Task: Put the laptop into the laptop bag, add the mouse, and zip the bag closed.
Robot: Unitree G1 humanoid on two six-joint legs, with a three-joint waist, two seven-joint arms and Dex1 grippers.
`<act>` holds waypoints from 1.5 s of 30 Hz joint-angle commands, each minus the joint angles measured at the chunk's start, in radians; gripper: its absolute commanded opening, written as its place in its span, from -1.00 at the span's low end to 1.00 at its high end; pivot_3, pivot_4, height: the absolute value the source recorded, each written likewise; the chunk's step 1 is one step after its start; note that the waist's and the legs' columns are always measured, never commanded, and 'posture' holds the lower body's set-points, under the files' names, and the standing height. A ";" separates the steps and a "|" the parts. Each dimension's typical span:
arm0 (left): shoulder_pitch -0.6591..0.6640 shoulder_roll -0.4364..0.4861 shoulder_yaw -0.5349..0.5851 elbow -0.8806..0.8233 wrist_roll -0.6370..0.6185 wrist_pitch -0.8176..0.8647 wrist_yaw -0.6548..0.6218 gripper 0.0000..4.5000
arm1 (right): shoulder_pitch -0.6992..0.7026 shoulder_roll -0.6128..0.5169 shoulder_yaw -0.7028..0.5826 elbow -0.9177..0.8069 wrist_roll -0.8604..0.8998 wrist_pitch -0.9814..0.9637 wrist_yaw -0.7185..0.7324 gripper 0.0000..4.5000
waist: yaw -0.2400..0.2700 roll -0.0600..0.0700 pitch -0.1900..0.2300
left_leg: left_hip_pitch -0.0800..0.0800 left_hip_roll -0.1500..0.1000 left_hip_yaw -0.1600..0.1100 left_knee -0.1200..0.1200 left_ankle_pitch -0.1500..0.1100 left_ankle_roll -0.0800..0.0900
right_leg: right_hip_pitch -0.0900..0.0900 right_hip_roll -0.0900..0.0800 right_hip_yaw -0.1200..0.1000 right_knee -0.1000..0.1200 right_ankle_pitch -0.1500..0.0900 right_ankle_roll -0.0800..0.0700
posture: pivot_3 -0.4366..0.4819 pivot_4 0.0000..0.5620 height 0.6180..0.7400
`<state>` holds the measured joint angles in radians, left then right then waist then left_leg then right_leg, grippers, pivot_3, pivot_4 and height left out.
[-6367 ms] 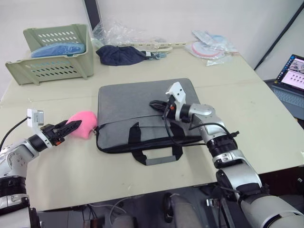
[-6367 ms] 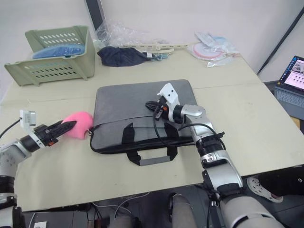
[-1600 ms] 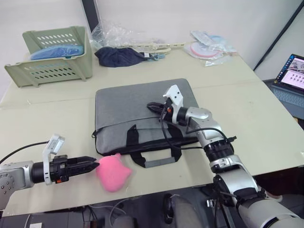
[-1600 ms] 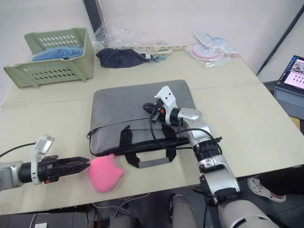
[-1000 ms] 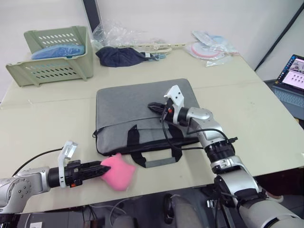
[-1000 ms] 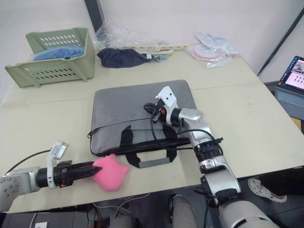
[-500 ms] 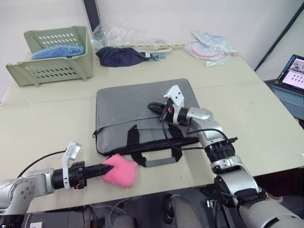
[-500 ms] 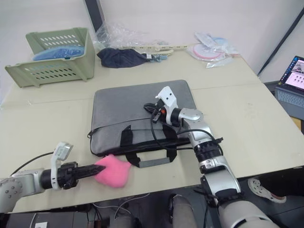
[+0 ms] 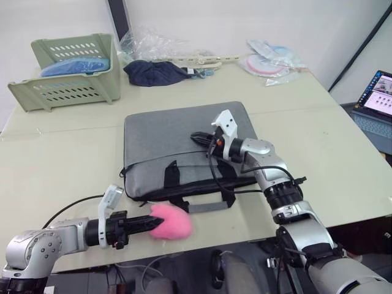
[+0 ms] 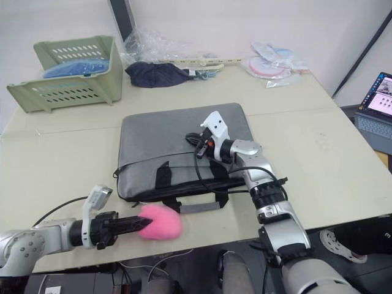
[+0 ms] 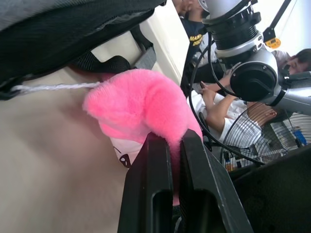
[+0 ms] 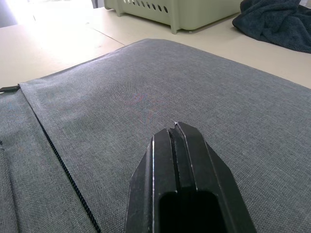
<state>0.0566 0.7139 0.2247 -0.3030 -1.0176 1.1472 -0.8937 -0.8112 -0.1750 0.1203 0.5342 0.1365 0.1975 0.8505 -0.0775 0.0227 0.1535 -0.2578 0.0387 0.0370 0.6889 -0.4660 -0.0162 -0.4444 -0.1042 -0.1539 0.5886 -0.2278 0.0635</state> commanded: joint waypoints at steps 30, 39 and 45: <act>0.082 -0.007 0.099 -0.079 -0.207 -0.010 -0.032 -0.97 | 0.057 0.019 0.070 0.093 -0.054 0.065 -0.002 -1.00 | -0.003 0.002 0.001 | 0.000 0.001 0.000 0.000 0.000 -0.001 | 0.000 0.001 0.001 -0.001 0.000 0.000 | -0.05 -0.47 1.00; 0.065 -0.027 0.042 -0.077 -0.171 -0.033 -0.017 -0.97 | 0.060 0.015 0.072 0.090 -0.057 0.062 -0.003 -1.00 | -0.003 0.002 0.001 | 0.000 0.001 0.000 0.000 0.000 -0.001 | 0.000 0.001 0.000 -0.001 0.000 0.000 | -0.05 -0.47 1.00; 0.007 -0.061 -0.046 -0.075 -0.144 -0.049 0.001 -0.97 | 0.054 0.017 0.072 0.094 -0.057 0.061 -0.004 -1.00 | -0.002 0.001 0.000 | 0.000 0.001 0.000 0.000 0.000 -0.001 | 0.000 0.001 0.001 -0.001 0.000 0.000 | -0.05 -0.47 1.00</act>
<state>0.0845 0.6709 0.2199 -0.3448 -1.1537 1.1085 -0.8828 -0.8164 -0.1672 0.1211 0.5393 0.1348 0.1976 0.8451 -0.0793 0.0236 0.1540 -0.2580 0.0394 0.0375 0.6889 -0.4663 -0.0167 -0.4443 -0.1028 -0.1534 0.5874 -0.2280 0.0632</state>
